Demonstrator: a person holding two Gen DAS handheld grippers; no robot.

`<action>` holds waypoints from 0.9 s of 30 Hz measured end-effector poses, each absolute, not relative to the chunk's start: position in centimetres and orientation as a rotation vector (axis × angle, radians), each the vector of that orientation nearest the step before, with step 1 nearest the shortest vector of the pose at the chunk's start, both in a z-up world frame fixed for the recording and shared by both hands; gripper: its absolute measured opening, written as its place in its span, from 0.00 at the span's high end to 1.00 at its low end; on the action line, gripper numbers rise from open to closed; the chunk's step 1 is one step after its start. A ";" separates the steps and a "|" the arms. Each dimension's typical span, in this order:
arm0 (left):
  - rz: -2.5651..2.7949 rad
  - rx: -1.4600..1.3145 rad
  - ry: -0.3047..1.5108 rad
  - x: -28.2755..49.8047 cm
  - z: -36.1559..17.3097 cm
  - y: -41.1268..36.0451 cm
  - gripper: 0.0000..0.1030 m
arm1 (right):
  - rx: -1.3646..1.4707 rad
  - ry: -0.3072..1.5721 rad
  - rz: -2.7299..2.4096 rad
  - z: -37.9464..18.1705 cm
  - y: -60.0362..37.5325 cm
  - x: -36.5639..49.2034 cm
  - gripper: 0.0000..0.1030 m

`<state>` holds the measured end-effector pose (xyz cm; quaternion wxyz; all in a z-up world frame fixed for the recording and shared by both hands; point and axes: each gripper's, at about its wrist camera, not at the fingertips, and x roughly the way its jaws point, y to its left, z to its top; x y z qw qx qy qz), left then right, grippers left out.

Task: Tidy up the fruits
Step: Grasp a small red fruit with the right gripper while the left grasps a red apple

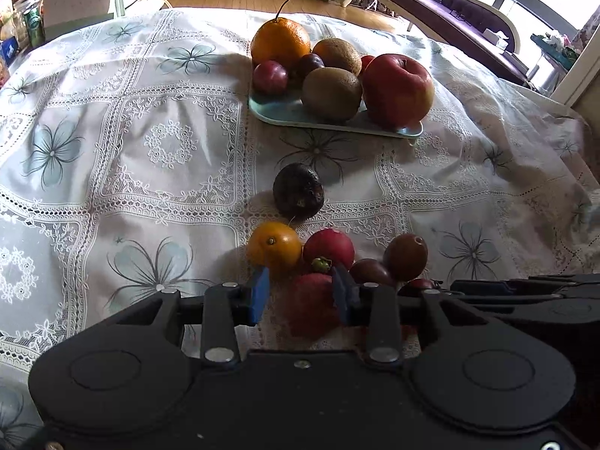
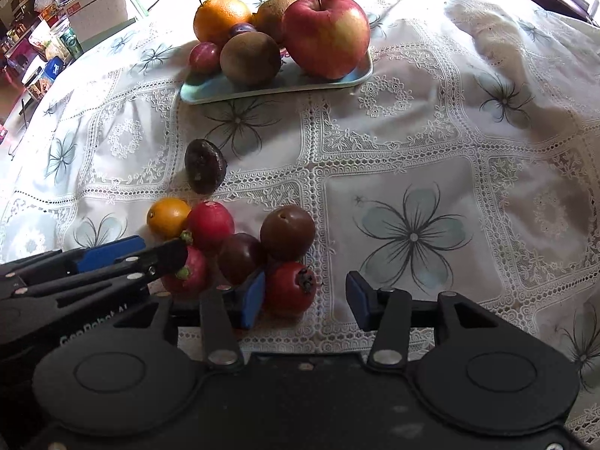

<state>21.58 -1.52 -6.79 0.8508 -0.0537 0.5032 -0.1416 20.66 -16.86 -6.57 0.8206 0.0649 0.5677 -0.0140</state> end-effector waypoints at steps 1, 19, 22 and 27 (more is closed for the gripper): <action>-0.305 -0.113 1.062 21.6 -6.8 -1.6 0.56 | 0.153 1.209 -0.011 -6.5 -17.0 20.6 0.68; -0.337 0.146 1.020 20.2 -6.6 -5.2 0.49 | 0.375 1.127 -0.126 -6.1 -20.9 19.4 0.72; -0.351 0.146 1.036 20.3 -6.6 -5.2 0.49 | 0.348 1.109 -0.124 -5.9 -20.5 19.2 0.72; -0.370 0.140 1.058 20.3 -6.7 -5.1 0.49 | 0.325 1.096 -0.125 -5.8 -20.3 19.1 0.72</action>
